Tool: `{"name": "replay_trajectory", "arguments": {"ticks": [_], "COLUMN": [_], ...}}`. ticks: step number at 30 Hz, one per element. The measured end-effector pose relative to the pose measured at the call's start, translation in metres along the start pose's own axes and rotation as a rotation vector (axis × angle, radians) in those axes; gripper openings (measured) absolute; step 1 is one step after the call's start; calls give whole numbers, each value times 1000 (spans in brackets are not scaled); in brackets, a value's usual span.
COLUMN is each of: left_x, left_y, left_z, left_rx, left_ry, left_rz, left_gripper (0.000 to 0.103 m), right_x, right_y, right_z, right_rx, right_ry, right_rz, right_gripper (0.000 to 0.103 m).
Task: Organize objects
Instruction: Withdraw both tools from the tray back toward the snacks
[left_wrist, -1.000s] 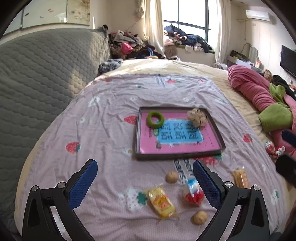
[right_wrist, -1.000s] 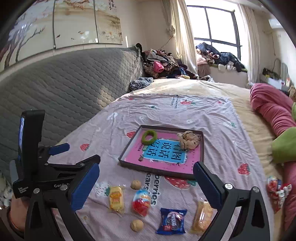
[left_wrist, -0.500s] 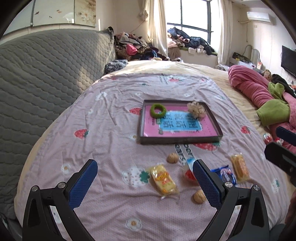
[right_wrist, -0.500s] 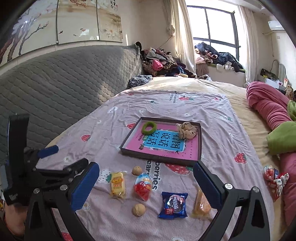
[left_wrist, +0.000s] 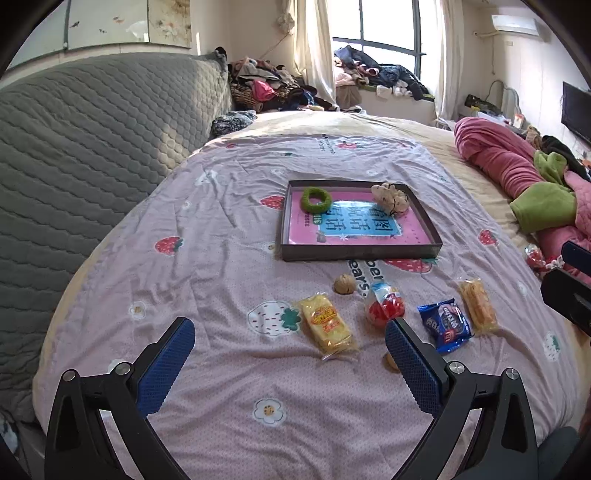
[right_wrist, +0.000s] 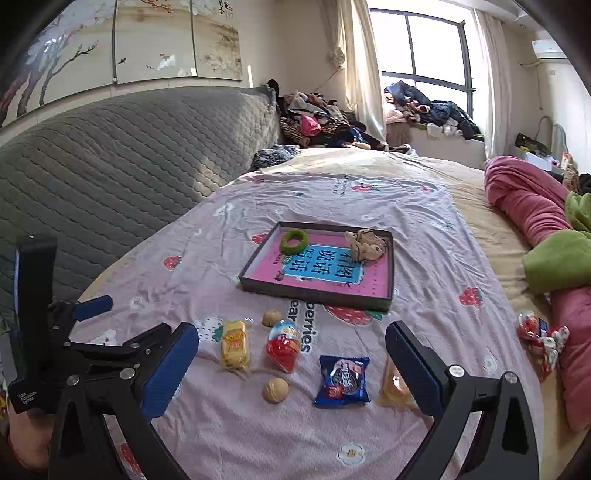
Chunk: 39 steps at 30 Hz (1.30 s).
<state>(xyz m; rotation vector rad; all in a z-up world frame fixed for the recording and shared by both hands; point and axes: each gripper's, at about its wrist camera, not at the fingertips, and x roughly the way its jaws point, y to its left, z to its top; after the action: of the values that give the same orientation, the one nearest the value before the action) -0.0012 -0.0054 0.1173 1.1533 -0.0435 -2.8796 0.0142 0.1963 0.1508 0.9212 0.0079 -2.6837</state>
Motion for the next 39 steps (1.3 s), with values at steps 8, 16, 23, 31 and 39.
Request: {"name": "replay_trajectory", "arguments": {"ticks": [8, 16, 23, 31, 39], "left_x": [-12, -11, 5, 20, 31], "left_y": [0, 0, -3, -9, -18], "left_z": [-15, -29, -43, -59, -69], "left_rx": [1, 3, 18, 28, 62], "left_ry": [-20, -27, 7, 38, 64], "left_rz": [-18, -22, -19, -32, -33], "left_gripper": [103, 103, 103, 103, 103], "right_x": [1, 19, 25, 29, 34], "right_y": [4, 4, -3, -10, -13], "right_z": [-11, -29, -41, -54, -66], "right_rx": [14, 19, 36, 51, 50], "right_ry": [13, 60, 80, 104, 112], "right_rz": [30, 33, 33, 37, 21], "right_gripper": [102, 102, 102, 102, 102]}}
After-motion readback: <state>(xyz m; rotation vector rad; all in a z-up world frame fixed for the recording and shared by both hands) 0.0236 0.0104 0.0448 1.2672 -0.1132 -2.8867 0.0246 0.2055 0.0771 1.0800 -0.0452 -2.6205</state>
